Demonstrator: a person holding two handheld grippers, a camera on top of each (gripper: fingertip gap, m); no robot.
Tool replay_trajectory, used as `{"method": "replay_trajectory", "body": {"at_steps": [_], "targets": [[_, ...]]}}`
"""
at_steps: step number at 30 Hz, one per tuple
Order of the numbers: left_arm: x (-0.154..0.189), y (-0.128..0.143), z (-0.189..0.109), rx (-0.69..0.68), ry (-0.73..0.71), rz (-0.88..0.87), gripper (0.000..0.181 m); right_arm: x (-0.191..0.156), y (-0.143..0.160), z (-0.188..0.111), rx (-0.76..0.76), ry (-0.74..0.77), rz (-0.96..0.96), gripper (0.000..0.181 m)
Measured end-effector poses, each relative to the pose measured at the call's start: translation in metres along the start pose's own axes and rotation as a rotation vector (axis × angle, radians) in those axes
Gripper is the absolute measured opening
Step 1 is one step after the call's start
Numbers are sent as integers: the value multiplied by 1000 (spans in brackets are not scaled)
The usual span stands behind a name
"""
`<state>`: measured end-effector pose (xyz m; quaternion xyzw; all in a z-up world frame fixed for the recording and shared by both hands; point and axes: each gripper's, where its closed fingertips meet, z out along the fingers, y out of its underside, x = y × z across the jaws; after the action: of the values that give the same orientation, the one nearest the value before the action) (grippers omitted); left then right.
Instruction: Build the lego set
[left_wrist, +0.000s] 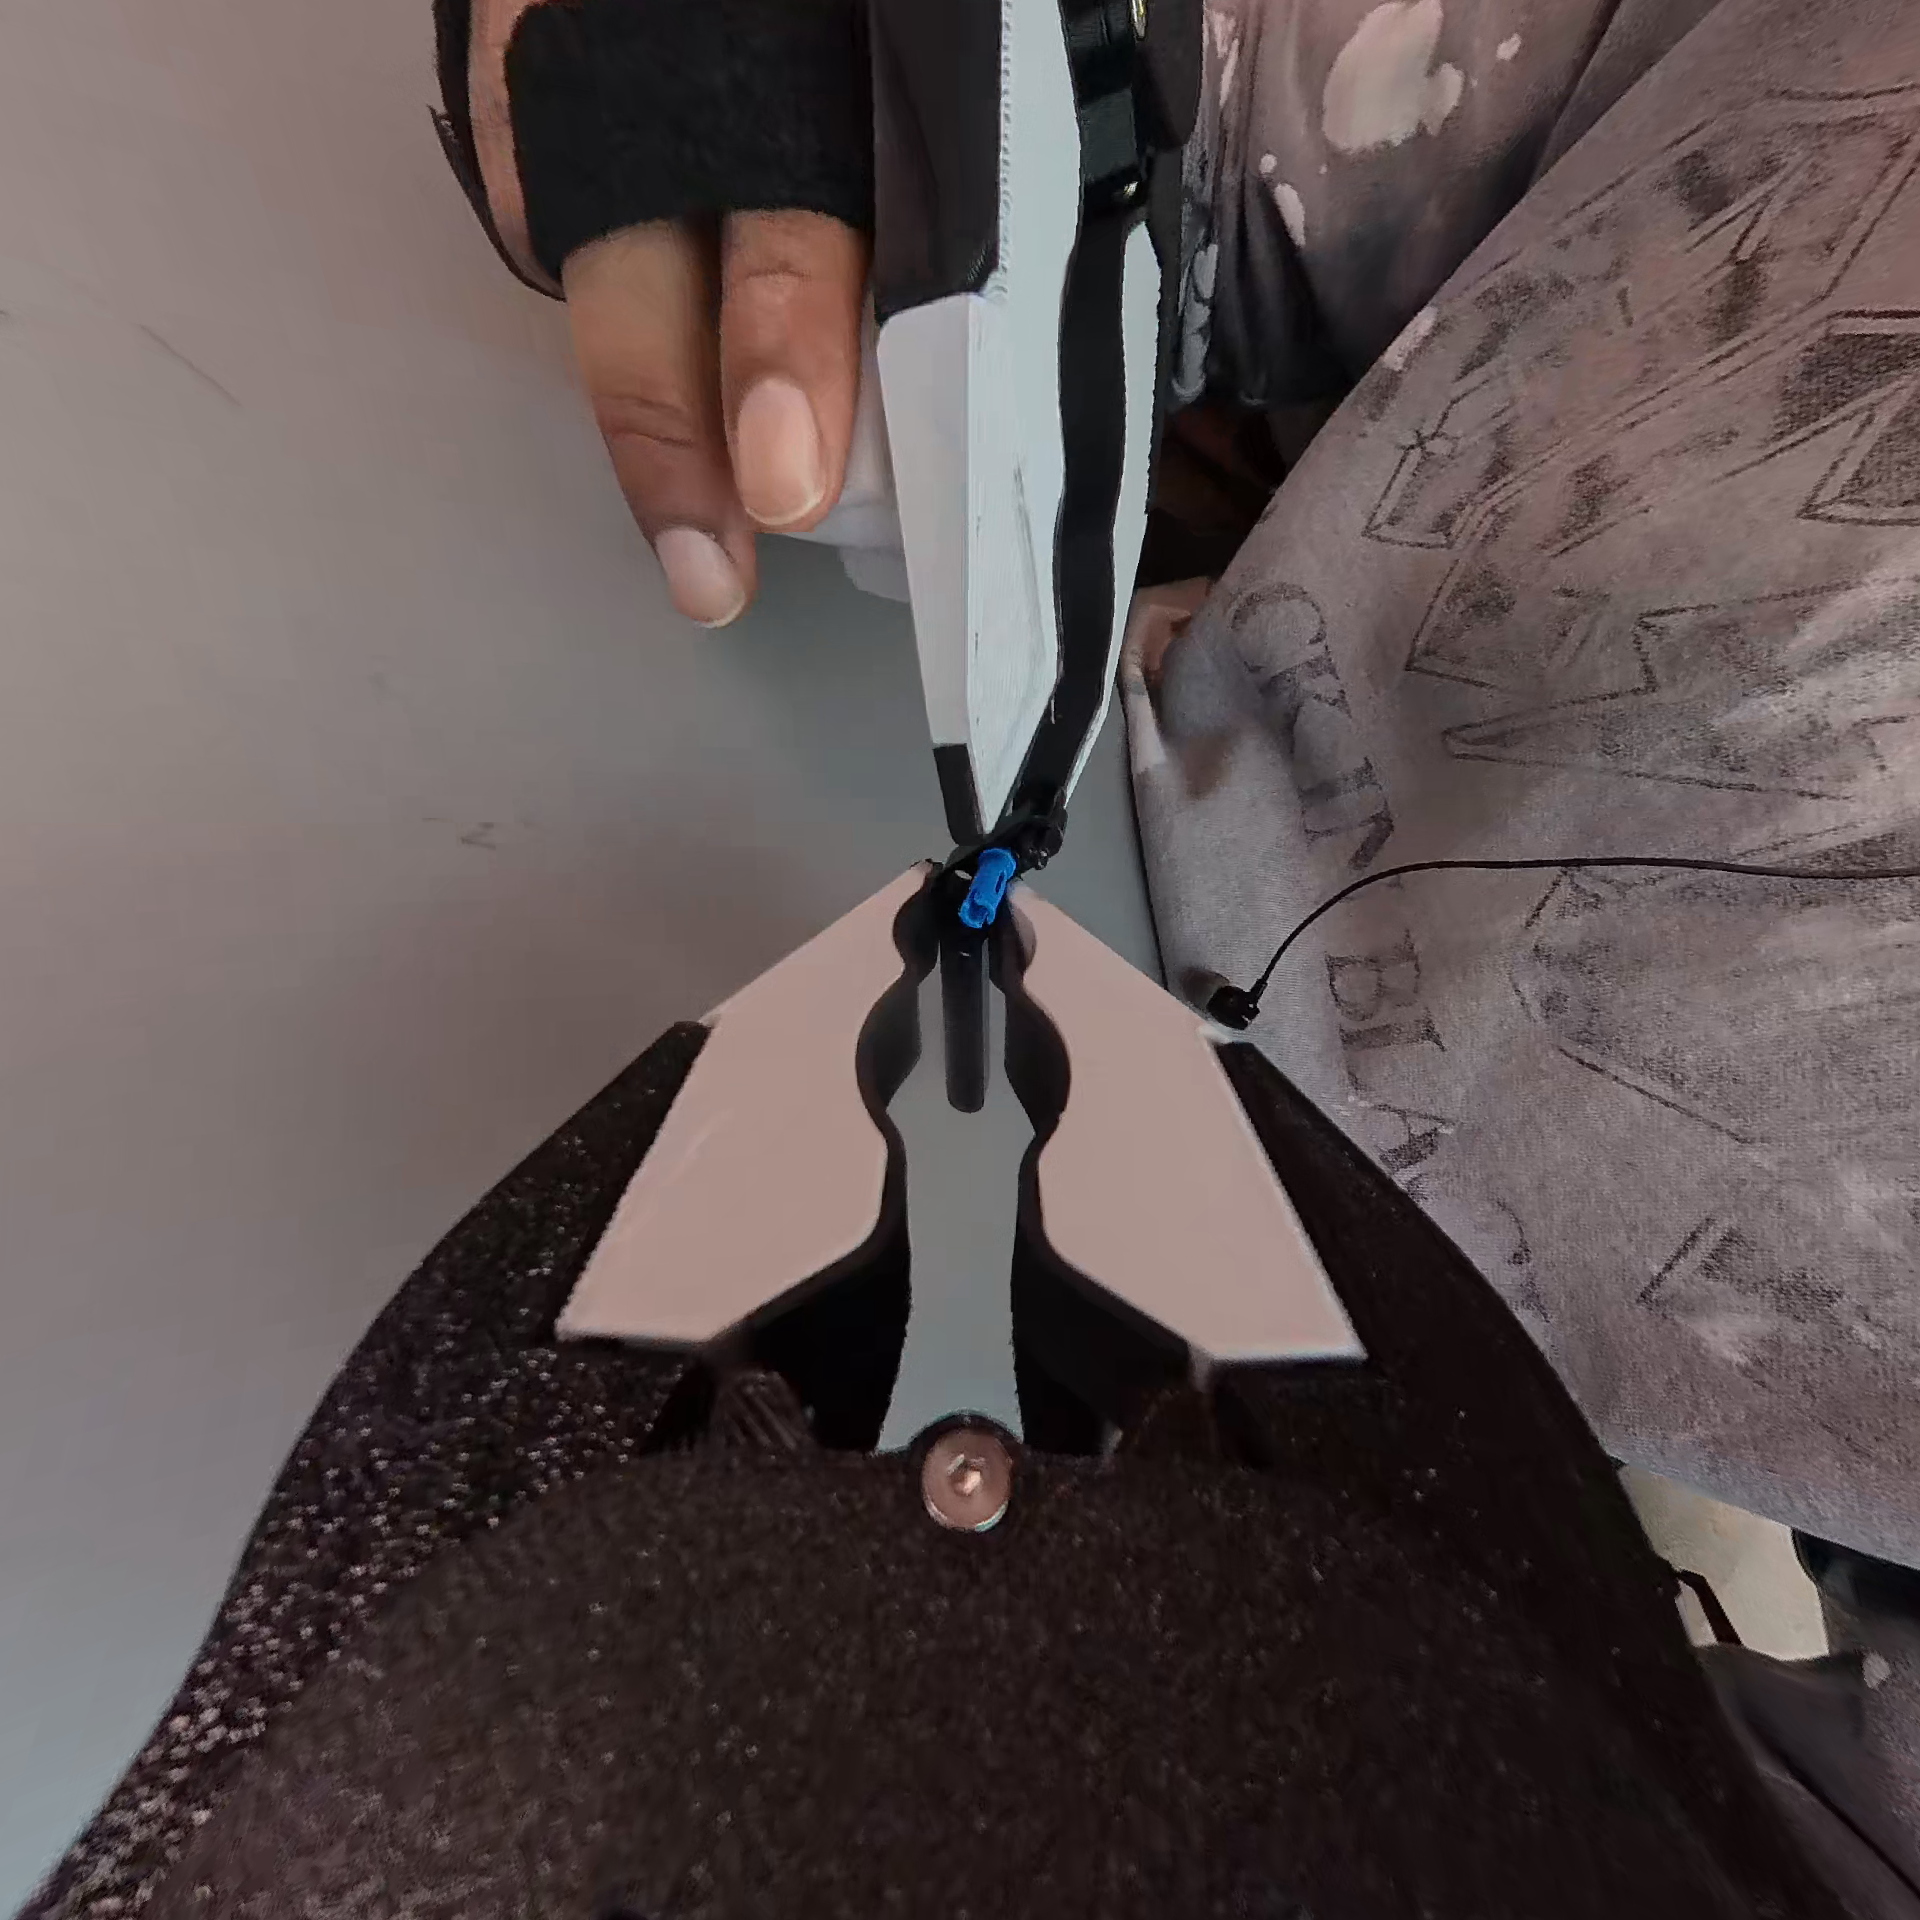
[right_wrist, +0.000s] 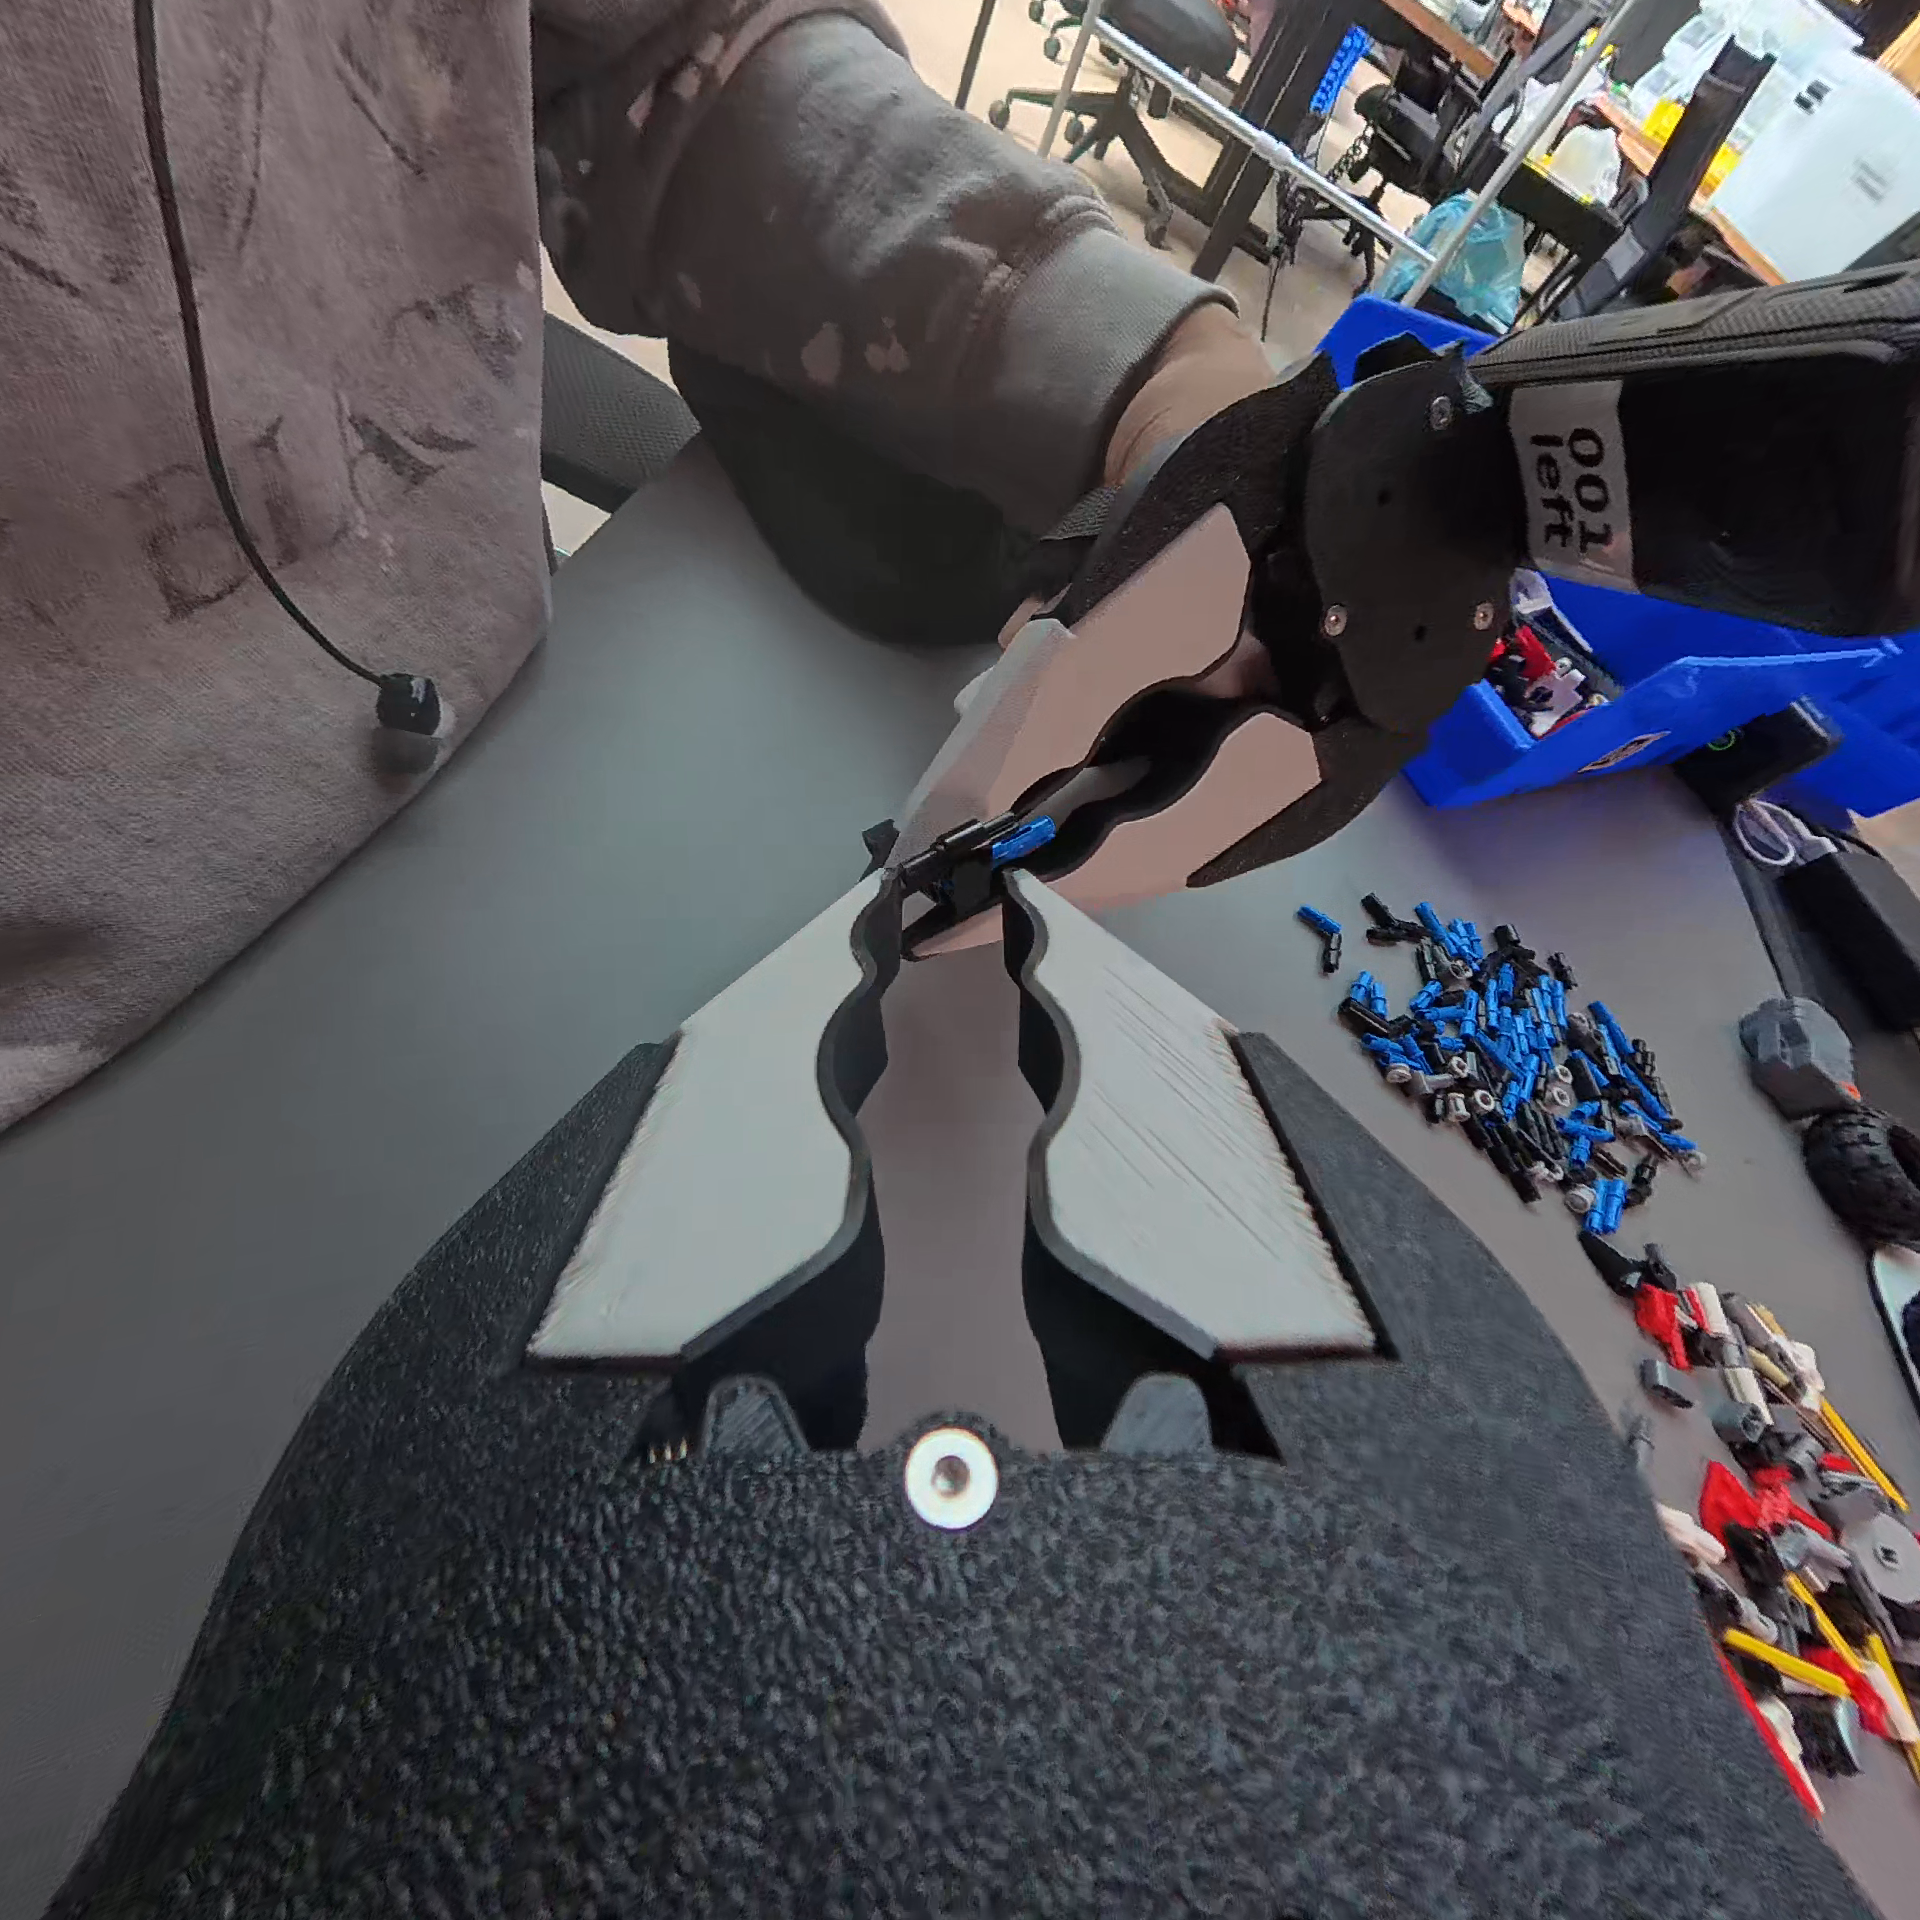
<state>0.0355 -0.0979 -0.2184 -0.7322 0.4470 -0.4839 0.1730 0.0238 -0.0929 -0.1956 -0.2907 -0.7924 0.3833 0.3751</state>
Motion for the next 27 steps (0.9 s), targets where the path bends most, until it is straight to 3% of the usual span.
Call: {"method": "replay_trajectory", "body": {"at_steps": [13,22,27], "targets": [[13,15,8,-61,151,-67,8,-17,-4,12,14,-67,8,16],[-10,-23,-22,222,85,-131,16,31,-5,-3,113,116,161,10],[-10,-46,-40,379,115,-152,9,53,-10,-16,167,230,198,9]]}}
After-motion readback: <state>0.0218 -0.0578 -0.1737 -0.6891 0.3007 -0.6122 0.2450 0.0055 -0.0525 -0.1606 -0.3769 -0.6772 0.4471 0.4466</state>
